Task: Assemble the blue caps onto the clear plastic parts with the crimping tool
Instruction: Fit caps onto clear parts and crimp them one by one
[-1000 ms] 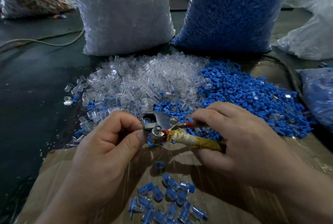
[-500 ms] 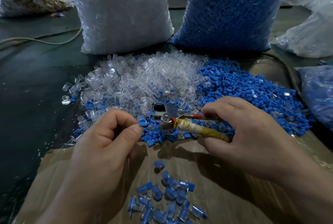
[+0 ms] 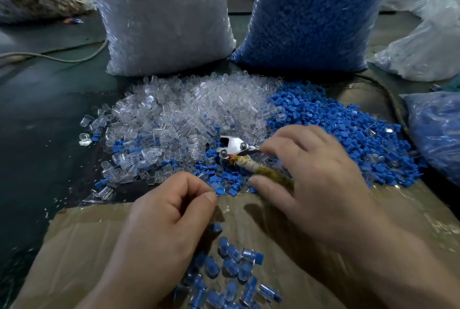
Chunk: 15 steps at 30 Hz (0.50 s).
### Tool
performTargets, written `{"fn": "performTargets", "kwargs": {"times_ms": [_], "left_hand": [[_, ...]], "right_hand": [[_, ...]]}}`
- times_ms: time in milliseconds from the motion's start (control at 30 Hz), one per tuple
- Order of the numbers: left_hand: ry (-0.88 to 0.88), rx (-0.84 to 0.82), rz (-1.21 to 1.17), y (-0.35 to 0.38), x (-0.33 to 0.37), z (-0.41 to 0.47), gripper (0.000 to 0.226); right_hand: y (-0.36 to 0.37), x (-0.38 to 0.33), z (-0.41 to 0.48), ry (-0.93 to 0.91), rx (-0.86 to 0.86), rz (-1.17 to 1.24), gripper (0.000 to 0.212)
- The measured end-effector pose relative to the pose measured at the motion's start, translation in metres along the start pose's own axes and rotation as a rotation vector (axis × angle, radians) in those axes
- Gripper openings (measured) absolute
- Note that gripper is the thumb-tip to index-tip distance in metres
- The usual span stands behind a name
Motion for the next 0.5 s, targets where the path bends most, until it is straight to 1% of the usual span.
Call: {"fn": "performTargets", "kwargs": {"times_ms": [67,133,167,233,267,333,367,433,500], "left_hand": [[0.036,0.008,0.040,0.001,0.004,-0.002,0.005],[0.106,0.031,0.108,0.001,0.010,-0.004,0.001],[0.135,0.044,0.130,0.000,0.013,-0.005,0.003],[0.169,0.050,0.141,-0.001,0.018,-0.007,0.011],[0.179,0.043,0.145,0.000,0.019,-0.008,0.011],[0.184,0.022,0.143,0.002,0.020,-0.010,0.005],[0.182,0.015,0.127,0.002,0.019,-0.010,0.007],[0.179,0.010,0.067,0.001,0.018,-0.009,0.020],[0.162,0.039,0.013,-0.005,0.017,-0.007,0.035]], "right_hand": [[-0.002,-0.028,-0.006,-0.159,0.078,0.061,0.032],[0.004,-0.045,-0.008,-0.285,0.077,0.064,0.023],[0.007,-0.048,-0.009,-0.308,0.061,0.055,0.020],[0.008,-0.045,-0.009,-0.300,0.038,0.046,0.014],[0.008,-0.044,-0.010,-0.291,0.029,0.045,0.012],[0.008,-0.045,-0.011,-0.290,0.028,0.049,0.012],[0.009,-0.046,-0.011,-0.294,0.032,0.061,0.015],[0.007,-0.047,-0.010,-0.294,0.035,0.122,0.024],[0.005,-0.048,-0.010,-0.286,0.052,0.193,0.025]]}}
Point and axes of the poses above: each hand's wrist, its own z-axis towards the middle knuckle, its own y-axis out of the palm, x = y × z, the point moved 7 cm from there along z, towards the middle knuckle, and after that the axes turned 4 degrees about -y, right-handed, at the moved point
